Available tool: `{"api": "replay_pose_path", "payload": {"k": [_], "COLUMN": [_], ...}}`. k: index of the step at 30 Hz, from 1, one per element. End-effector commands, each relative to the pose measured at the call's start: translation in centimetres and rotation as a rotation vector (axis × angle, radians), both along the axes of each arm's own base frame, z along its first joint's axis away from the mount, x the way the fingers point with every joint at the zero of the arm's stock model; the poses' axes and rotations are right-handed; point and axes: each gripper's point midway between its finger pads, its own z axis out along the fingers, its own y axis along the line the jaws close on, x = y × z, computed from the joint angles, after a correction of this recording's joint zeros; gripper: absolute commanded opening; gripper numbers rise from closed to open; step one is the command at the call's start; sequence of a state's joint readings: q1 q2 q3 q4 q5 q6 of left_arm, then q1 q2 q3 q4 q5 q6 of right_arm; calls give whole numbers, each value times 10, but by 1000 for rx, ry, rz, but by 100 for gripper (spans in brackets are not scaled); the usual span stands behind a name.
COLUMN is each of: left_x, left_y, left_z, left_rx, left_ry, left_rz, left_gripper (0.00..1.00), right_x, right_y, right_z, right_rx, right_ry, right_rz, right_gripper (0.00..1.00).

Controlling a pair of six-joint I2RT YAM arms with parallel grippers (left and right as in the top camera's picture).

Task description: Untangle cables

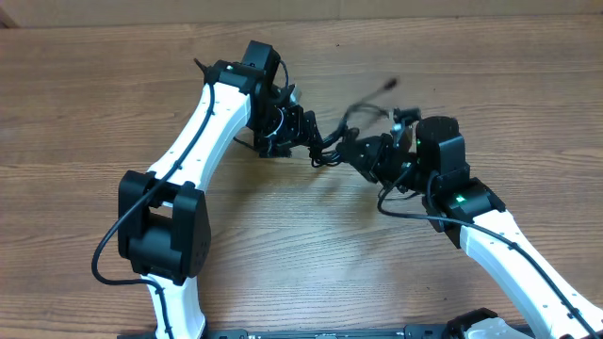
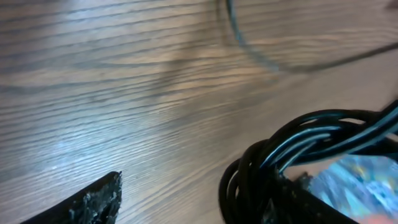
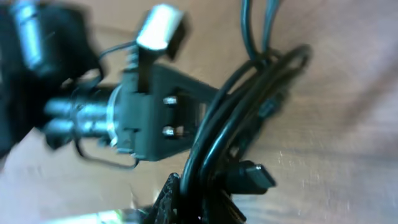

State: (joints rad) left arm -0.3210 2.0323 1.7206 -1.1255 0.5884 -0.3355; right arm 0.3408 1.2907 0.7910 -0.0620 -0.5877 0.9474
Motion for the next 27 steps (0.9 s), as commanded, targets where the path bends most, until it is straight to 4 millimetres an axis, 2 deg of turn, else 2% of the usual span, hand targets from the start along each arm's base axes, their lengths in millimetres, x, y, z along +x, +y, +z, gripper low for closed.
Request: {"api": "replay_pose_path", "payload": {"k": [1, 4, 7, 9, 15, 18, 20, 21, 22, 24, 25, 26, 27], "left_x": [-7, -7, -6, -3, 1, -2, -5, -7, -8, -11, -11, -12, -13], "left_y": [-10, -10, -8, -4, -1, -1, -2, -3, -4, -7, -9, -10, -12], "left_z": [19, 19, 19, 21, 31, 33, 32, 32, 32, 33, 33, 34, 35], "left_rx": [-100, -100, -100, -112, -201, -211, -208, -207, -206, -214, -219, -221, -230], "left_ry": [-59, -63, -63, -60, -38, -21, -9, -3, 0, 5, 6, 7, 10], "left_rz": [-99, -101, -96, -82, -52, -51, -54, -57, -60, -67, -70, -73, -77], "left_gripper": [85, 84, 81, 75, 42, 36, 40, 50, 54, 58, 64, 78, 86], "right_x": [-8, -15, -17, -19, -23, -22, -22, -22, -22, -22, -22, -21, -21], "right_y": [11, 14, 13, 13, 14, 14, 14, 14, 14, 14, 14, 13, 13], "right_z": [16, 13, 9, 5, 4, 5, 5, 4, 4, 5, 4, 5, 4], "right_rx": [-86, -161, -194, -231, -271, -274, -275, -280, -286, -299, -306, -310, -312], "right_ry": [-303, -447, -479, -519, -608, -618, -619, -629, -640, -665, -678, -680, -680], "right_rz": [207, 313, 341, 372, 433, 434, 434, 439, 444, 454, 460, 457, 455], "right_gripper": [4, 4, 4, 4, 4, 4, 4, 4, 4, 4, 4, 4, 4]}}
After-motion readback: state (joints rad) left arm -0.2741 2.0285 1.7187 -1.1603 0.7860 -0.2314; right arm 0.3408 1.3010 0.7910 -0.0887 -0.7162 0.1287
